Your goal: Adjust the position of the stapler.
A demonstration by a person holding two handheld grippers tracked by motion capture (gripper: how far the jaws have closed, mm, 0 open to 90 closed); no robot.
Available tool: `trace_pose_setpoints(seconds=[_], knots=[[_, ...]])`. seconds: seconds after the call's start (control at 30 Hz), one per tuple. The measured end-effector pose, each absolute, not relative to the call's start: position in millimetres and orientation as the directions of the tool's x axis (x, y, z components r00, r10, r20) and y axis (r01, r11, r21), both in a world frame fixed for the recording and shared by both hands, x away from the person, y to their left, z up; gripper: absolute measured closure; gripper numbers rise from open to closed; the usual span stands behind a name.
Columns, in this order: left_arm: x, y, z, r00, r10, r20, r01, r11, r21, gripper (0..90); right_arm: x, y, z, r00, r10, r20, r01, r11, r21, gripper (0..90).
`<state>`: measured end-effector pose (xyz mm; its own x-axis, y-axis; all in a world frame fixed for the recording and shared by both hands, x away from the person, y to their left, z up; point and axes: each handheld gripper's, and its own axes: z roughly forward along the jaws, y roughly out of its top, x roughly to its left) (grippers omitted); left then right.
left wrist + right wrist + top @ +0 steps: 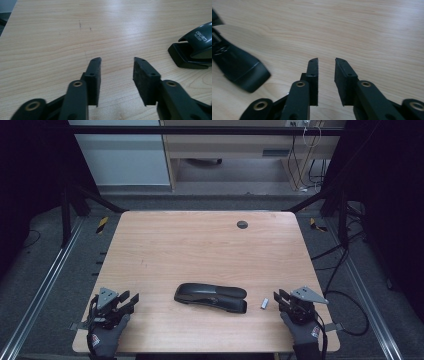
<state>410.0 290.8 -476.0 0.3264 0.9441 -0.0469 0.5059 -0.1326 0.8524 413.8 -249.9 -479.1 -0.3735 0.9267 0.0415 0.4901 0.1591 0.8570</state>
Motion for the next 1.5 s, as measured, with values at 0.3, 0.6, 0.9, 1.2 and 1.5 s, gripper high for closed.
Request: trace_pose_setpoints(seconds=[0.3, 0.6, 0.9, 1.2, 1.5], knots=[[404.3, 284.1, -471.4, 0.343, 0.938, -0.048, 0.502, -0.14, 0.854, 82.7, 403.6, -228.4, -475.8, -0.462, 0.886, 0.041, 0.478, 0.21, 0.853, 84.5], [406.9, 276.7, -464.2, 0.376, 0.926, -0.046, 0.486, -0.155, 0.86, 89.7, 397.3, -212.4, -474.6, -0.521, 0.852, 0.039, 0.476, 0.253, 0.843, 90.0], [432.4, 251.2, -451.0, 0.413, 0.91, -0.022, 0.475, -0.195, 0.858, 89.7, 394.1, -191.4, -479.7, -0.588, 0.806, 0.066, 0.494, 0.293, 0.818, 90.0], [468.5, 206.6, -439.4, 0.457, 0.889, -0.018, 0.458, -0.218, 0.862, 89.7, 397.0, -176.3, -487.4, -0.615, 0.786, 0.069, 0.498, 0.319, 0.806, 90.0], [491.6, 165.4, -454.0, 0.525, 0.851, -0.02, 0.481, -0.278, 0.831, 89.7, 399.4, -168.2, -494.4, -0.627, 0.775, 0.081, 0.515, 0.335, 0.789, 90.0]])
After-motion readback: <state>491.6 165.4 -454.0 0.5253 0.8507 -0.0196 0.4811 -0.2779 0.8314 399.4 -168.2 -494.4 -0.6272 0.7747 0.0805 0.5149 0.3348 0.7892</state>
